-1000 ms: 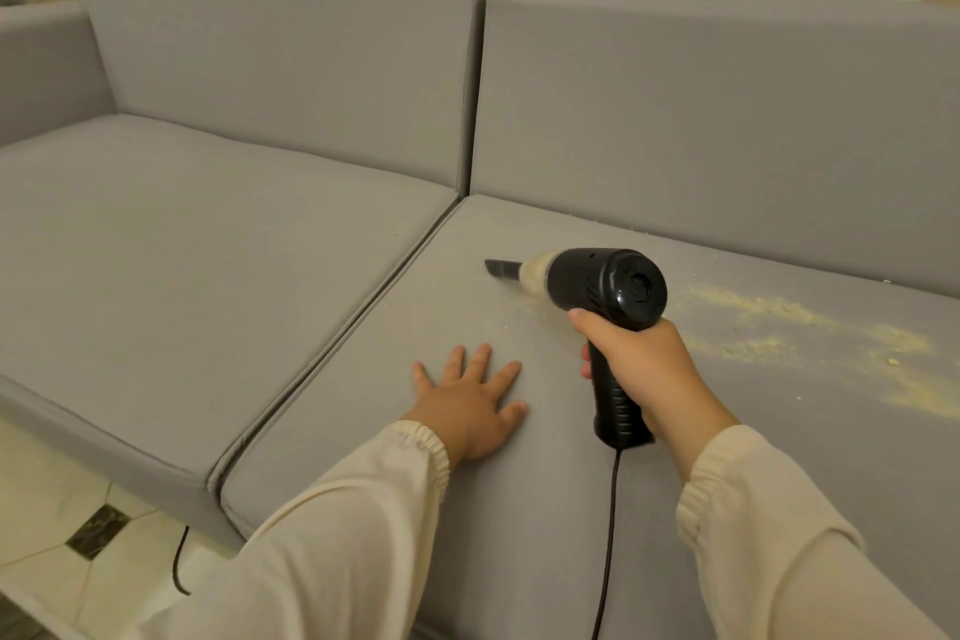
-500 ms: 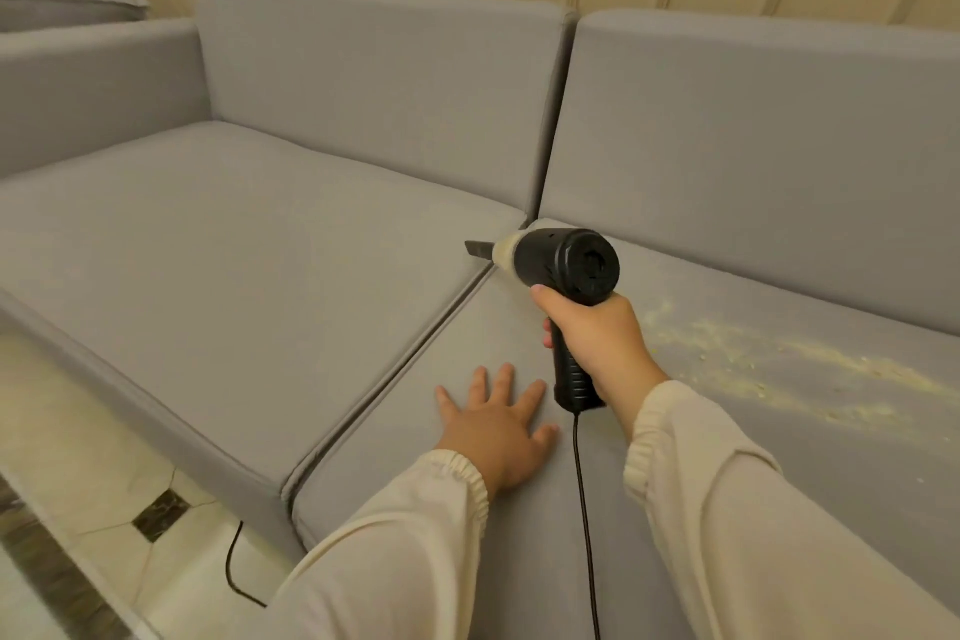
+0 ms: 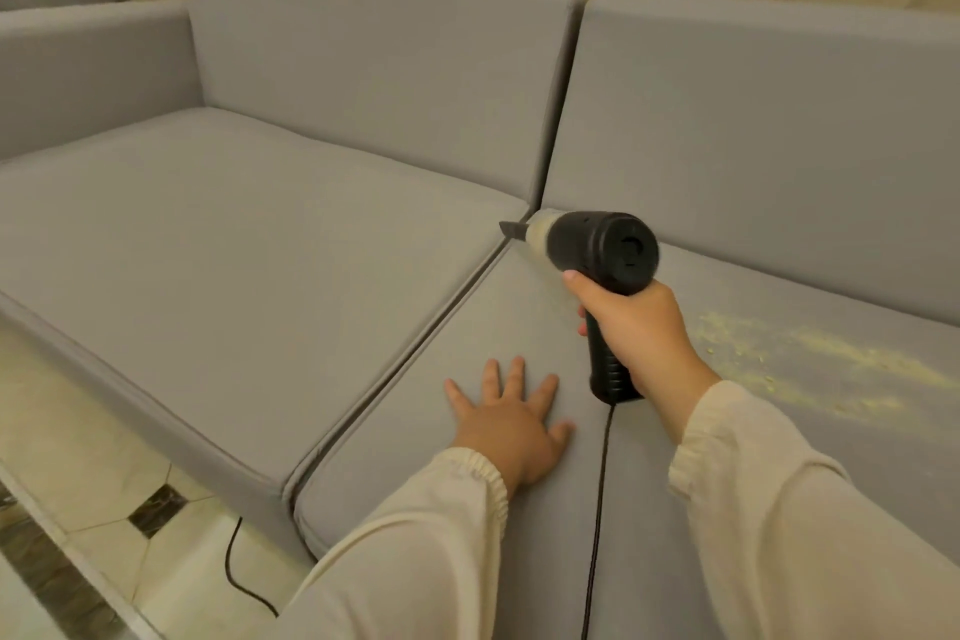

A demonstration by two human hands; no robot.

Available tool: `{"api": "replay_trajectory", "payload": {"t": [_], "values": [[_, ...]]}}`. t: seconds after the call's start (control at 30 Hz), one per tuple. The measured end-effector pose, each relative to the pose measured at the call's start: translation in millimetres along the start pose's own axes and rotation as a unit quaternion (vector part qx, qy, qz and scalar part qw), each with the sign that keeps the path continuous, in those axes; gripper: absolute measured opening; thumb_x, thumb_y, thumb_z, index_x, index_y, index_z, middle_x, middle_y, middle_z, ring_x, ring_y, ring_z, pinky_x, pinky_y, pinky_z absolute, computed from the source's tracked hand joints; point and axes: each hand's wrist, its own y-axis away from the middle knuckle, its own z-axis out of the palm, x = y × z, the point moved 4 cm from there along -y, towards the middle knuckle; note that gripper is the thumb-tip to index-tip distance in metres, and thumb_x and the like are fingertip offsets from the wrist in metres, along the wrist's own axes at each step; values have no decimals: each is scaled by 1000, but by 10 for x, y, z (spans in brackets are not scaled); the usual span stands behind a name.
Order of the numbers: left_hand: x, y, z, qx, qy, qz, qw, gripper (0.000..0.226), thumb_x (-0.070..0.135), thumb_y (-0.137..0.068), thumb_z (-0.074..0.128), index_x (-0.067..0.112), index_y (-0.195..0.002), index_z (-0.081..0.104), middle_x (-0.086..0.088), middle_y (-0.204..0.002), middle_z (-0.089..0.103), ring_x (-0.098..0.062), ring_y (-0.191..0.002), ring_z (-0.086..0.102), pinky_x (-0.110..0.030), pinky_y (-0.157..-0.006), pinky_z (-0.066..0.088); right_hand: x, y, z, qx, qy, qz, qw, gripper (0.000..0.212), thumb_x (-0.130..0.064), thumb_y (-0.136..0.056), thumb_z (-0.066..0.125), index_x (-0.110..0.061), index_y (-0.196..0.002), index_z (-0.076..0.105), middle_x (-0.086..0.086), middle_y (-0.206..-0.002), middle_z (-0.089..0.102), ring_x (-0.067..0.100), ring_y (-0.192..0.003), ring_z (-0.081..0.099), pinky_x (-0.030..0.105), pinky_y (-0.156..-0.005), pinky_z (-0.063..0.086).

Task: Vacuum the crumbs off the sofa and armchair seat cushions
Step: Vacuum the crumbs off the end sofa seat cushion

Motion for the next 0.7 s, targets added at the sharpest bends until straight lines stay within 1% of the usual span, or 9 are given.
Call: {"api": "replay_trajectory", "payload": {"t": [0.1, 0.17, 0.23, 0.3, 0.37, 0.47, 0.6, 0.67, 0.7], "values": [[47, -12, 6, 12, 5, 26, 1000, 68, 67, -103, 21, 46, -163, 0, 3, -172, -22, -28, -158, -20, -76, -115, -10, 30, 309, -604, 36, 33, 13, 999, 24, -36, -85, 86, -16, -91, 75, 7, -80, 78, 19, -67, 75, 31, -65, 57], [95, -16, 12, 13, 0, 33, 999, 67, 67, -103, 21, 46, -163, 1, 4, -172, -21, -28, -158, -18, -75, -116, -9, 137, 488, -939, 53, 53, 36, 996, 25, -36, -86, 86, -15, -95, 74, 9, -83, 78, 22, -71, 75, 32, -66, 56], [158, -15, 25, 6, -7, 38, 999, 67, 67, -104, 20, 47, -163, -1, 4, -173, -19, -29, -159, -17, -75, -116, -9, 284, 591, -1141, 66, 41, 64, 995, 28, -35, -87, 85, -11, -95, 74, 14, -85, 78, 25, -71, 74, 37, -71, 58], [208, -4, 38, 5, -15, 41, 999, 67, 67, -103, 20, 47, -163, -1, 5, -173, -17, -30, -159, -16, -75, -116, -9, 388, 609, -1203, 69, 23, 82, 994, 31, -34, -88, 84, -5, -95, 75, 14, -82, 77, 26, -69, 73, 42, -76, 61], [259, -3, 49, 5, -18, 46, 999, 67, 67, -103, 19, 47, -163, -1, 5, -173, -16, -30, -159, -15, -75, -117, -7, 404, 591, -1204, 69, 13, 82, 994, 30, -33, -88, 84, -5, -93, 75, 13, -78, 75, 25, -68, 72, 43, -78, 61], [302, -14, 64, 5, -23, 47, 999, 67, 68, -103, 20, 47, -163, -1, 4, -173, -16, -31, -159, -16, -74, -117, -7, 397, 575, -1140, 38, 31, 65, 997, 26, -33, -89, 82, -8, -92, 74, 11, -77, 75, 21, -64, 72, 35, -68, 59], [350, -20, 92, 0, -31, 50, 998, 68, 68, -103, 19, 47, -163, -3, 4, -173, -16, -30, -159, -16, -74, -117, -8, 395, 679, -1127, 5, 56, 59, 997, 25, -35, -89, 82, -11, -91, 76, 11, -78, 77, 14, -59, 72, 28, -62, 55], [408, -21, 112, -1, -34, 54, 998, 68, 69, -102, 18, 48, -163, -3, 4, -173, -16, -30, -159, -16, -73, -118, -9, 385, 739, -1168, -1, 42, 66, 997, 24, -33, -89, 82, -10, -90, 76, 10, -76, 75, 15, -59, 71, 30, -61, 58], [445, -21, 119, -1, -36, 59, 998, 68, 69, -102, 18, 48, -163, -3, 4, -173, -16, -29, -159, -17, -72, -118, -10, 386, 771, -1193, 2, 26, 72, 997, 24, -33, -89, 82, -9, -91, 76, 11, -76, 75, 17, -60, 71, 33, -65, 60]]}}
